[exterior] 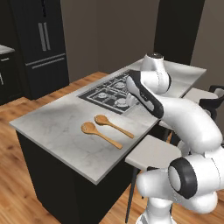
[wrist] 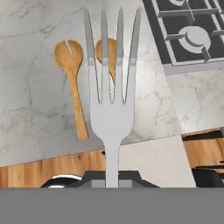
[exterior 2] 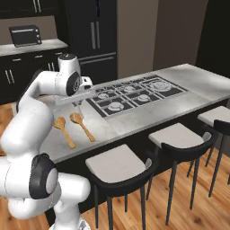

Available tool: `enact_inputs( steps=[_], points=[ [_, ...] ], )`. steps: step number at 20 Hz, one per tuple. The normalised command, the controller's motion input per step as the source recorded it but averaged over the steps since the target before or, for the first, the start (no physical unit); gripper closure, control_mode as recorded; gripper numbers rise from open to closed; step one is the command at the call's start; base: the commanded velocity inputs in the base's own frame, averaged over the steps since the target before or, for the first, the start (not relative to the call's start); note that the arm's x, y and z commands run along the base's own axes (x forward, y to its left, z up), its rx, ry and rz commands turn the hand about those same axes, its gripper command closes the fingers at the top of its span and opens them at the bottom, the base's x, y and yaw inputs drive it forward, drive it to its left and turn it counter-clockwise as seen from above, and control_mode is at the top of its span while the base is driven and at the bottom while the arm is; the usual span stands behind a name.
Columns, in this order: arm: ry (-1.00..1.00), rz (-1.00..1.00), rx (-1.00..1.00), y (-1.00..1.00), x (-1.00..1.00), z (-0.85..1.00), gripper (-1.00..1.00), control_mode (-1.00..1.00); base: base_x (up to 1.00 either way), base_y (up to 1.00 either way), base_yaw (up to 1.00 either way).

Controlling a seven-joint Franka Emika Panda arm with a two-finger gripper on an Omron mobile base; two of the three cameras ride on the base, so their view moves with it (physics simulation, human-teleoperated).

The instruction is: Pick up the metallic utensils from the counter and place them in the open drawer. Make sure not to pick up any wooden utensils.

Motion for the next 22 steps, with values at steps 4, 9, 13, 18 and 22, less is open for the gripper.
enact_inputs(
  steps=[4, 9, 13, 18, 22],
  points=[
    [-0.14, -0.09, 0.00, -0.16, -1.00, 0.29, 1.00, -1.00, 0.00, 0.00, 0.00],
    [-0.09, -0.09, 0.02, -0.13, -0.97, 0.32, 1.00, -1.00, 0.00, 0.00, 0.00],
    [-0.04, -0.06, 0.00, -0.14, -0.85, 0.27, 1.00, -1.00, 0.00, 0.00, 0.00],
    [-0.01, -0.02, 0.00, -0.20, -0.65, 0.21, 1.00, -1.00, 0.00, 0.00, 0.00],
    [0.02, 0.00, 0.00, -0.31, -0.52, 0.25, 1.00, -1.00, 0.00, 0.00, 0.00]
  ],
)
